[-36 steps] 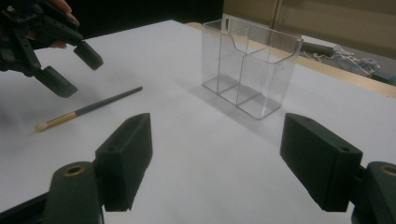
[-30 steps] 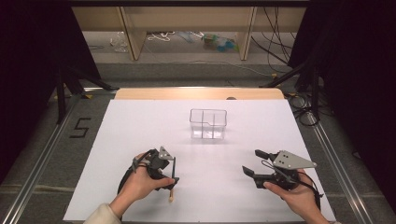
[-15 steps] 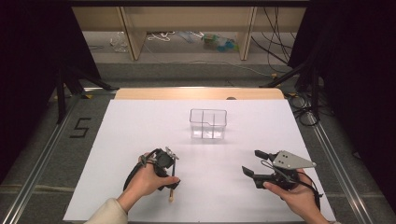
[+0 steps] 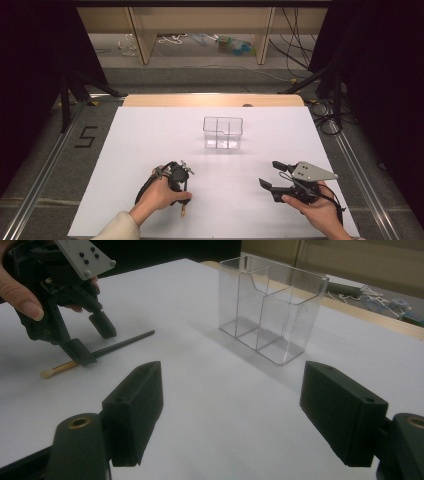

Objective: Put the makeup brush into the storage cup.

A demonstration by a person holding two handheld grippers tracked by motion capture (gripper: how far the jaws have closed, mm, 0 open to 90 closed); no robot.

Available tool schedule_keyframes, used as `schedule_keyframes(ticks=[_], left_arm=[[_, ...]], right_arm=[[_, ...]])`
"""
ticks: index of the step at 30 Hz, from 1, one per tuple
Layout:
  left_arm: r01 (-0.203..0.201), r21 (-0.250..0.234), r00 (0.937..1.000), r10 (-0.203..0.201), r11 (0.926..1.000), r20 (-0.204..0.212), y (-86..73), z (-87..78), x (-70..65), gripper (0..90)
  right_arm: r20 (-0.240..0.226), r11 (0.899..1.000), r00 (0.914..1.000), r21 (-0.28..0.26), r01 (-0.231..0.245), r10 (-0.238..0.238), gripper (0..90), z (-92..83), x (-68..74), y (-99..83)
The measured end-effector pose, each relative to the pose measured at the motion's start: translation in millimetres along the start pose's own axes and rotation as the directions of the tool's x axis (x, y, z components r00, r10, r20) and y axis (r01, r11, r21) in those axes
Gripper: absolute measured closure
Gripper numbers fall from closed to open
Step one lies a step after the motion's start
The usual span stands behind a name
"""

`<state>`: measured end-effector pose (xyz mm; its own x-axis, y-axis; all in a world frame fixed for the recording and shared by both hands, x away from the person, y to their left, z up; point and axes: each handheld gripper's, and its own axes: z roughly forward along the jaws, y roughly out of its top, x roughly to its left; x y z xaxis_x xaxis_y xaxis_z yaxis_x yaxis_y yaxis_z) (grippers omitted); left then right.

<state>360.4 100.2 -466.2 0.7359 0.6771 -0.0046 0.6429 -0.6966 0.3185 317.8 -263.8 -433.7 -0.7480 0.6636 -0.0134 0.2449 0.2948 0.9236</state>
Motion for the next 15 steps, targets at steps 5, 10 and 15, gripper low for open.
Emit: schedule_keyframes(ticks=[5, 10, 15], left_arm=[[-0.004, 0.005, 0.9999, 0.004, 1.0, 0.009, 0.3, -0.7, 0.5, 37.1], [-0.009, 0.023, 0.9998, 0.009, 0.9997, 0.016, 1.0, -2.9, 5.2, 46.9], [-0.018, 0.048, 0.9997, 0.017, 0.9987, 0.016, 2.5, -4.9, 9.7, 58.1]], right_arm=[[-0.006, 1.0, 1.0, 0.006, -0.001, 0.001, 26.3, 0.0, 0.0, 0.0], [-0.01, 1.0, 0.9999, 0.01, -0.005, 0.005, 26.3, 1.0, 0.3, -0.6], [-0.004, 1.0, 1.0, 0.013, 0.003, -0.003, 26.4, 1.0, 1.1, -0.6]])
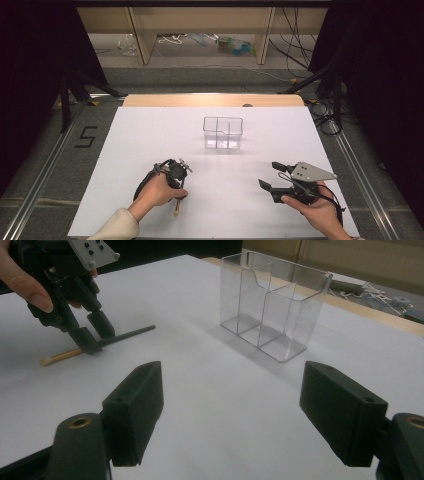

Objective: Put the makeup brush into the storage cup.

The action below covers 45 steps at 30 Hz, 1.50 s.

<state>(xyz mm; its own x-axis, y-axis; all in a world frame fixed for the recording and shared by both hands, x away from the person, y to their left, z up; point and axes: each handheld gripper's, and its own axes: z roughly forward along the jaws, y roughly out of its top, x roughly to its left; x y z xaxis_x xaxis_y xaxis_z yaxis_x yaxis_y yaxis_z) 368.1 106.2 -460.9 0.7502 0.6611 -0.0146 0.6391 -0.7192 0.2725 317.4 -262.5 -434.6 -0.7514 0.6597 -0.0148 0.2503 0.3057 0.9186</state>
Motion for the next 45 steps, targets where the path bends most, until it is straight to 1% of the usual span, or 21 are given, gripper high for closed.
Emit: schedule_keyframes(ticks=[3, 4, 5, 6, 13, 16, 17, 20, 27, 28, 29, 33, 35, 36, 37, 38, 41, 42, 43, 44, 45], left_arm=[[-0.008, 0.009, 1.0, 0.008, 0.9999, 0.004, 0.0, -0.6, 1.1, 64.4], [-0.008, 0.009, 1.0, 0.008, 0.9999, 0.005, -0.1, -0.6, 1.3, 64.4], [-0.013, 0.018, 0.9999, 0.013, 0.9998, 0.006, 0.2, -1.1, 2.1, 68.7], [-0.01, 0.026, 0.9999, 0.01, 0.9996, 0.01, 0.2, -1.2, 2.3, 70.1], [-0.015, 0.031, 0.9998, 0.014, 0.9994, 0.011, 2.2, -0.4, 1.0, 83.1], [-0.03, 0.047, 0.9995, 0.03, 0.9985, 0.005, 3.4, -0.6, 0.3, 83.3], [-0.051, 0.065, 0.9987, 0.051, 0.9966, 0.002, 5.1, -1.1, 0.3, 83.4], [-0.052, 0.054, 0.9986, 0.052, 0.9972, 0.003, 5.2, -0.2, -0.2, 83.5], [-0.066, 0.055, 0.9978, 0.065, 0.9963, 0.006, 4.9, -0.8, 0.6, 83.6], [-0.067, 0.056, 0.9977, 0.067, 0.9962, 0.005, 4.5, -1.2, 0.4, 83.6], [-0.073, 0.056, 0.9973, 0.073, 0.9958, 0.006, 4.2, -1.5, 0.7, 83.5], [-0.069, 0.037, 0.9976, 0.069, 0.9969, 0.011, 2.9, -1.3, 0.4, 83.6], [-0.08, 0.033, 0.9966, 0.08, 0.9962, 0.019, 2.5, -2.4, 0.2, 83.6], [-0.09, 0.031, 0.9957, 0.089, 0.9954, 0.023, 2.5, -3.6, -0.3, 83.6], [-0.111, 0.017, 0.9936, 0.11, 0.9937, 0.023, 2.9, -6.2, -1.5, 83.6], [-0.121, 0.015, 0.9924, 0.121, 0.9925, 0.023, 3.3, -8.0, -1.9, 83.6], [-0.12, -0.001, 0.9925, 0.12, 0.9927, 0.02, 3.3, -11.1, -4.4, 83.6], [-0.128, -0.003, 0.9916, 0.128, 0.9918, 0.02, 3.4, -12.9, -5.1, 83.6], [-0.138, -0.005, 0.9902, 0.138, 0.9904, 0.022, 3.7, -14.6, -5.6, 83.6], [-0.134, -0.026, 0.9906, 0.135, 0.9906, 0.023, 3.9, -16.4, -8.6, 83.6], [-0.134, -0.026, 0.9906, 0.135, 0.9906, 0.023, 3.9, -16.4, -8.6, 83.6]], right_arm=[[0.001, 1.0, 1.0, 0.0, -0.003, 0.003, 26.4, 0.2, 0.0, 0.0], [0.0, 1.0, 1.0, 0.0, -0.003, 0.003, 26.4, 0.1, 0.0, 0.0], [-0.002, 1.0, 1.0, -0.007, 0.001, -0.001, 26.4, 0.7, 0.1, -0.3], [-0.001, 1.0, 1.0, -0.009, 0.001, -0.001, 26.4, 1.0, 0.2, -0.4], [-0.005, 1.0, 1.0, 0.002, -0.002, 0.002, 26.4, 0.5, 0.3, -0.1], [-0.006, 1.0, 1.0, 0.005, -0.003, 0.003, 26.4, 0.5, 0.4, -0.2], [-0.006, 1.0, 1.0, 0.009, -0.005, 0.005, 26.6, 0.6, 0.7, -0.4], [-0.005, 1.0, 1.0, 0.009, -0.002, 0.002, 26.6, 0.7, 0.0, -0.6], [-0.002, 1.0, 1.0, 0.03, -0.001, 0.001, 26.6, 0.0, -0.1, -0.6], [-0.009, 1.0, 0.9999, 0.009, -0.005, 0.005, 26.6, 2.3, 0.1, -1.4], [-0.009, 1.0, 0.9999, 0.009, -0.006, 0.006, 26.6, 2.3, 0.2, -1.4], [-0.012, 1.0, 0.9999, 0.009, -0.005, 0.005, 26.6, 2.4, 0.4, -1.6], [-0.017, 1.0, 0.9998, 0.02, -0.006, 0.006, 26.6, 1.8, 0.4, -1.4], [-0.01, 0.999, 0.9999, 0.032, -0.002, 0.002, 26.6, 0.9, 0.6, -1.1], [-0.015, 0.999, 0.9999, 0.037, -0.005, 0.005, 26.6, 0.9, 0.8, -1.1], [-0.025, 1.0, 0.9997, 0.023, -0.004, 0.004, 26.6, 2.4, 0.7, -1.7], [-0.03, 1.0, 0.9996, 0.021, -0.001, 0.001, 26.4, 3.1, 1.1, -2.2], [-0.027, 1.0, 0.9996, 0.031, 0.003, -0.003, 26.5, 2.5, 1.4, -2.0], [-0.031, 0.999, 0.9995, 0.034, 0.003, -0.002, 26.3, 2.2, 1.9, -1.8], [-0.043, 1.0, 0.9991, 0.018, 0.008, -0.007, 26.0, 4.6, 2.3, -2.6], [-0.051, 1.0, 0.9986, 0.024, 0.009, -0.008, 26.0, 4.4, 2.4, -2.6]])
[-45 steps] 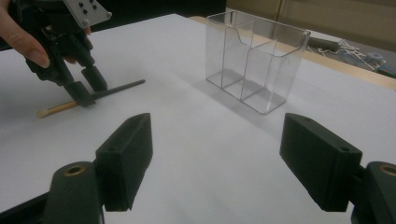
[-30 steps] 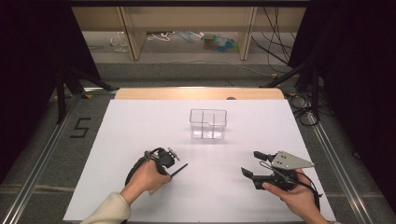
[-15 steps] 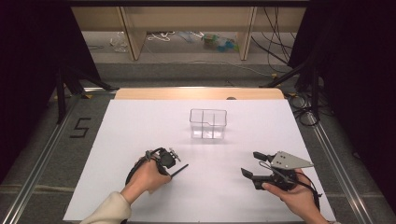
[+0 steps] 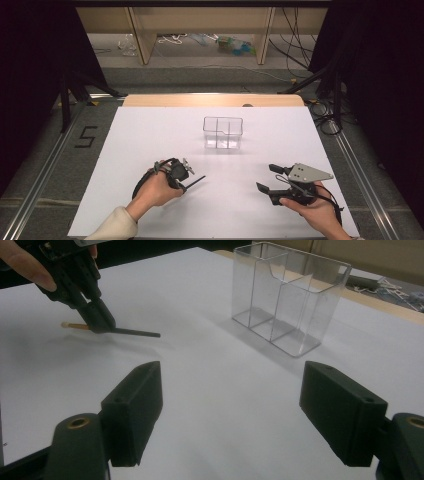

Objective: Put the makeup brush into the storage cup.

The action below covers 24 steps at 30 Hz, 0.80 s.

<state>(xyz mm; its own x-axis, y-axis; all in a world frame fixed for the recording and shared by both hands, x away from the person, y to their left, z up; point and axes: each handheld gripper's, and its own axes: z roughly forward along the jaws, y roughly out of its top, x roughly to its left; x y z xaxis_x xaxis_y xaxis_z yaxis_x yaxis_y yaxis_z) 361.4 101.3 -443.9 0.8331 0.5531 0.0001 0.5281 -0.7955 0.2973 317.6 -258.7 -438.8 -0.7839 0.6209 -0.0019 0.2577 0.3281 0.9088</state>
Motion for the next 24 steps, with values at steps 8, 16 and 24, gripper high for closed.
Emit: schedule_keyframes(ticks=[8, 16, 24], left_arm=[[-0.049, -0.041, 0.9984, 0.05, 0.9979, 0.026, 3.6, -5.6, -9.2, 83.6], [-0.131, -0.045, 0.9903, 0.132, 0.9904, 0.041, 10.3, -10.1, -21.9, 83.6], [-0.202, -0.068, 0.9761, 0.206, 0.977, 0.068, 19.5, -17.0, -37.0, 83.6]], right_arm=[[-0.041, 1.0, 0.9991, -0.004, 0.012, -0.012, 26.7, 3.8, 2.6, -1.5], [-0.117, 0.999, 0.9925, 0.016, 0.038, -0.036, 26.9, 10.6, 8.7, -1.8], [-0.183, 0.997, 0.9807, 0.032, 0.076, -0.069, 27.3, 20.0, 16.0, -1.7]])
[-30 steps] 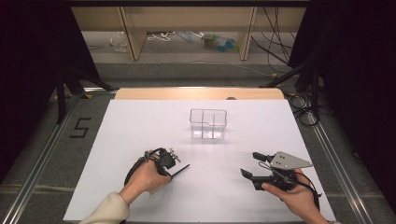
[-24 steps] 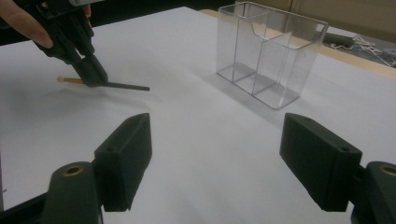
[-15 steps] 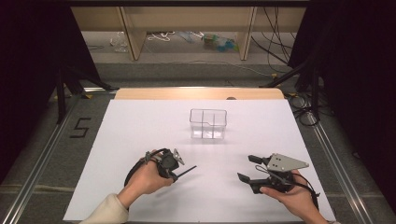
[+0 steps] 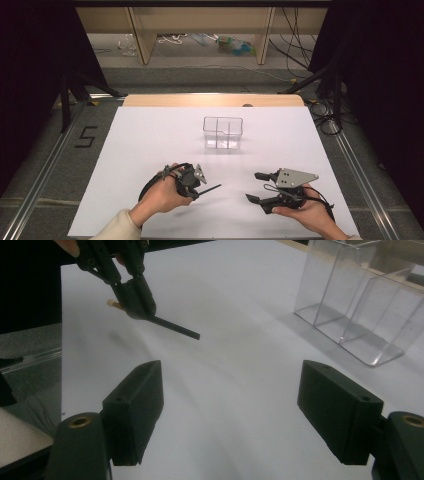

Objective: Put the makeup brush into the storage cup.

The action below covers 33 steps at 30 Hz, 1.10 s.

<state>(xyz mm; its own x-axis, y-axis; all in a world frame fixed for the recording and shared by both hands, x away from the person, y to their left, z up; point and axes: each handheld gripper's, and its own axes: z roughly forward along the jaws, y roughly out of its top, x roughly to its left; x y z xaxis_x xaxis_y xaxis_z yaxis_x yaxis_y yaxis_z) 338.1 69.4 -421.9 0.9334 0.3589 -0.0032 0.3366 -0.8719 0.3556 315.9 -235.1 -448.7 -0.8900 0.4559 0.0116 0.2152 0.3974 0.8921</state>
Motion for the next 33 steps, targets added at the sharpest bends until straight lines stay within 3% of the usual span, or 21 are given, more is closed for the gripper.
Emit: schedule_keyframes(ticks=[6, 14, 21, 25, 29, 31, 33], left_arm=[[-0.056, -0.005, 0.9983, 0.056, 0.9984, 0.015, 9.5, -0.6, -7.5, 83.6], [-0.132, -0.017, 0.9902, 0.133, 0.991, 0.043, 28.7, 0.4, -24.8, 83.6], [-0.161, -0.018, 0.9852, 0.162, 0.9867, 0.055, 36.0, 1.6, -31.7, 83.6], [-0.182, -0.03, 0.981, 0.183, 0.9829, 0.064, 40.4, 2.7, -35.5, 83.6], [-0.194, -0.028, 0.9787, 0.196, 0.9806, 0.063, 42.2, 3.2, -37.3, 83.6], [-0.203, -0.03, 0.9769, 0.204, 0.9787, 0.062, 43.2, 3.8, -39.3, 83.6], [-0.214, -0.031, 0.9744, 0.216, 0.9763, 0.063, 44.1, 3.5, -41.4, 83.6]], right_arm=[[-0.044, 1.0, 0.9989, 0.013, 0.015, -0.015, 27.3, 4.5, 3.7, 1.1], [-0.109, 0.999, 0.9933, 0.035, 0.041, -0.037, 30.5, 14.9, 7.1, 1.2], [-0.158, 0.997, 0.9859, 0.048, 0.063, -0.055, 34.3, 25.4, 7.1, 1.7], [-0.209, 0.995, 0.9763, 0.065, 0.071, -0.056, 37.8, 34.0, 7.2, 2.9], [-0.226, 0.995, 0.9725, 0.064, 0.073, -0.057, 42.1, 38.6, 7.1, 2.9], [-0.26, 0.995, 0.9645, 0.076, 0.069, -0.047, 46.1, 42.1, 6.0, 2.9], [-0.267, 0.995, 0.9627, 0.077, 0.068, -0.045, 47.7, 42.8, 5.9, 3.1]])
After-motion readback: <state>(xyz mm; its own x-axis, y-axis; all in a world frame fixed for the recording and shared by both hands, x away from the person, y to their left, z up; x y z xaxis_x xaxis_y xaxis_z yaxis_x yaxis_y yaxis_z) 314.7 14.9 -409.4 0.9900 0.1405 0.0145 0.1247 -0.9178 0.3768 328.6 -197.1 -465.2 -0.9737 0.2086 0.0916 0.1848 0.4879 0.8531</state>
